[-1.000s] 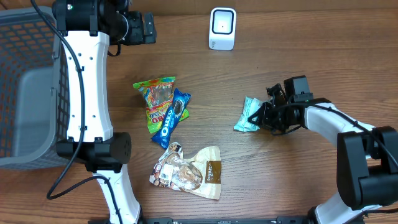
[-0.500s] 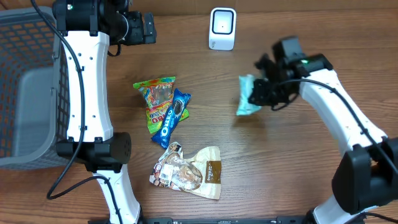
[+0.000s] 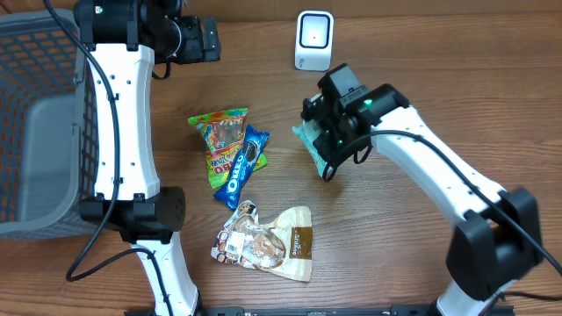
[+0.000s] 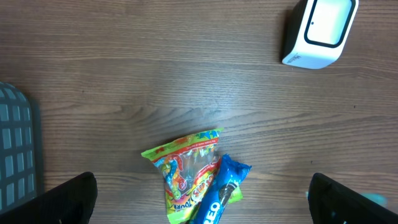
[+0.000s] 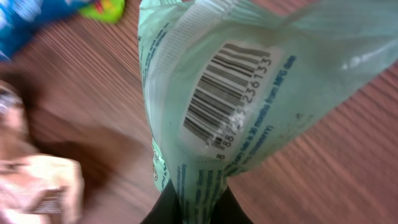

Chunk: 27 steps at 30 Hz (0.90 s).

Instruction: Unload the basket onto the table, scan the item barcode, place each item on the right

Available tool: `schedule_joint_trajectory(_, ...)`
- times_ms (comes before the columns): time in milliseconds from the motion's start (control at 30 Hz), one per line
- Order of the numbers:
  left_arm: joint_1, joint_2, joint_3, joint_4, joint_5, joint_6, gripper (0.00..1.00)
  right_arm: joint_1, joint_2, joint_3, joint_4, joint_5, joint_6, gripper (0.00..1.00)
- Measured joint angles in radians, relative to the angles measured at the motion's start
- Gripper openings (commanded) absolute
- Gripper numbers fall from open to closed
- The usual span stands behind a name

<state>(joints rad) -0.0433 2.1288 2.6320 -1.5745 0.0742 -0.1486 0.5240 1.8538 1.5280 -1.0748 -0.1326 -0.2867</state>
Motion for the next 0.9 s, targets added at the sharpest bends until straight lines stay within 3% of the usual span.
schedule_joint_trajectory(100, 0.000, 0.000, 0.000, 0.000, 0.000, 0.000, 1.00, 0.000, 0.042, -0.039, 0.040, 0.011, -0.099, 0.08)
schedule_joint_trajectory(200, 0.000, 0.000, 0.000, 0.000, 0.000, 0.000, 1.00, -0.005, 0.083, -0.060, 0.060, 0.018, -0.164, 0.21)
schedule_joint_trajectory(400, 0.000, 0.000, 0.000, 0.000, 0.000, 0.000, 1.00, -0.046, 0.103, -0.061, 0.104, 0.027, -0.211, 0.57)
schedule_joint_trajectory(533, 0.000, 0.000, 0.000, 0.000, 0.000, 0.000, 1.00, -0.084, 0.103, -0.060, 0.117, 0.028, -0.135, 0.88)
schedule_joint_trajectory(667, 0.000, 0.000, 0.000, 0.000, 0.000, 0.000, 1.00, -0.119, 0.103, -0.033, 0.048, 0.008, 0.060, 0.91)
schedule_joint_trajectory(900, 0.000, 0.000, 0.000, 0.000, 0.000, 0.000, 1.00, -0.237, 0.103, 0.013, -0.011, -0.286, 0.496, 0.85)
